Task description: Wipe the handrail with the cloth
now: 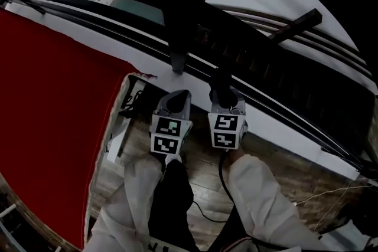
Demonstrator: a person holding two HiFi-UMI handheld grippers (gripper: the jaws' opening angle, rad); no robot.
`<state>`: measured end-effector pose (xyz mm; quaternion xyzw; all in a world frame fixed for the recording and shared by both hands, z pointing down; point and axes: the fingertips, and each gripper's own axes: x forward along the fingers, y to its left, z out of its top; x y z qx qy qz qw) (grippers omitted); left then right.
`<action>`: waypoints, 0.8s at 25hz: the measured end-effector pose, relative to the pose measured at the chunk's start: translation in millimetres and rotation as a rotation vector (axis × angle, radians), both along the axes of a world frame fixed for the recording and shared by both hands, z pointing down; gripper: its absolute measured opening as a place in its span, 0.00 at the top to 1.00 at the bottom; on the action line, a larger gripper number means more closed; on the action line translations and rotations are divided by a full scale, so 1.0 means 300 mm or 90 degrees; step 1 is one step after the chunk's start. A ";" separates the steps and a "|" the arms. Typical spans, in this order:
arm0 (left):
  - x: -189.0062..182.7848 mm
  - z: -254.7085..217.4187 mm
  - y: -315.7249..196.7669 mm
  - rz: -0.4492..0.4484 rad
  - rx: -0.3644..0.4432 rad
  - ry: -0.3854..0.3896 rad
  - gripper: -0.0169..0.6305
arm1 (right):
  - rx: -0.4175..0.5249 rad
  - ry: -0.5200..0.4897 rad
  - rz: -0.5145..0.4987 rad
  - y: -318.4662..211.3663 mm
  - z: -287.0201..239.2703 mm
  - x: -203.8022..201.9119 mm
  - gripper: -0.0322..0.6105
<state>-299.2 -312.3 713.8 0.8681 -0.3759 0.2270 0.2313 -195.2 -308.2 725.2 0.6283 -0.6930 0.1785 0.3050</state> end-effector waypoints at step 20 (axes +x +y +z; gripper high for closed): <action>-0.105 0.093 -0.155 -0.011 0.061 -0.025 0.97 | -0.053 -0.006 -0.063 -0.335 0.220 -0.211 0.81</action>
